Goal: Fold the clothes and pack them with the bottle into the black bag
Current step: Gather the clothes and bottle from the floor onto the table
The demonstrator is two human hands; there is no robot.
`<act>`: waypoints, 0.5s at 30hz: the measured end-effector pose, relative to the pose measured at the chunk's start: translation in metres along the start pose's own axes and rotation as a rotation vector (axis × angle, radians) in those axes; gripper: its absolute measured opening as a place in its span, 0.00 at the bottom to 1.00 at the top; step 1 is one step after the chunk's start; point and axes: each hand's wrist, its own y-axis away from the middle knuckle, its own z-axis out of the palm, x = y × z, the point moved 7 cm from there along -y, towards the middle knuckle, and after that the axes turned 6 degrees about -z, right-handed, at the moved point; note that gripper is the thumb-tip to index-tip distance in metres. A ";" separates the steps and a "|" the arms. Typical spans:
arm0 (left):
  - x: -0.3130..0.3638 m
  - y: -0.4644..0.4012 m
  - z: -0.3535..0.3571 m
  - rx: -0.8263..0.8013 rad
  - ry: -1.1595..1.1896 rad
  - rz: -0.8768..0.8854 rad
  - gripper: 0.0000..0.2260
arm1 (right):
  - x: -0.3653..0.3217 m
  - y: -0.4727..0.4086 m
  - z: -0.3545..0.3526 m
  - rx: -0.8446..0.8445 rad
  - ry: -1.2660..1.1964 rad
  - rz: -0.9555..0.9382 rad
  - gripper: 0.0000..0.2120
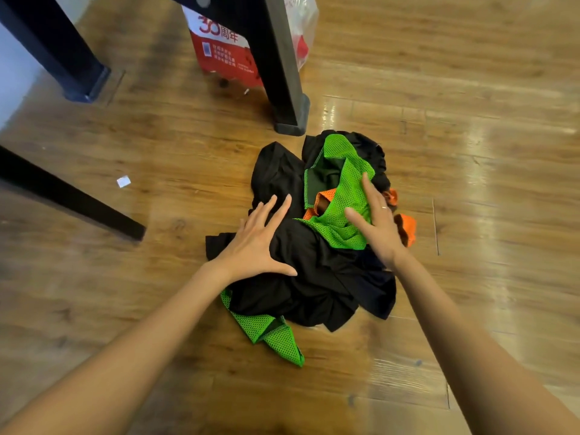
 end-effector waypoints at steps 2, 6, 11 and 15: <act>0.002 -0.002 0.002 -0.006 0.030 0.005 0.57 | -0.014 -0.002 0.012 -0.063 0.011 -0.035 0.40; 0.005 -0.003 0.004 -0.004 0.040 0.036 0.60 | -0.029 0.013 0.040 -0.219 0.176 -0.121 0.48; 0.007 0.001 0.002 0.033 0.093 0.062 0.60 | -0.040 0.028 0.063 -0.298 0.141 -0.170 0.59; 0.015 0.001 0.001 0.074 0.223 0.065 0.57 | -0.048 0.032 0.067 -0.303 0.066 -0.194 0.60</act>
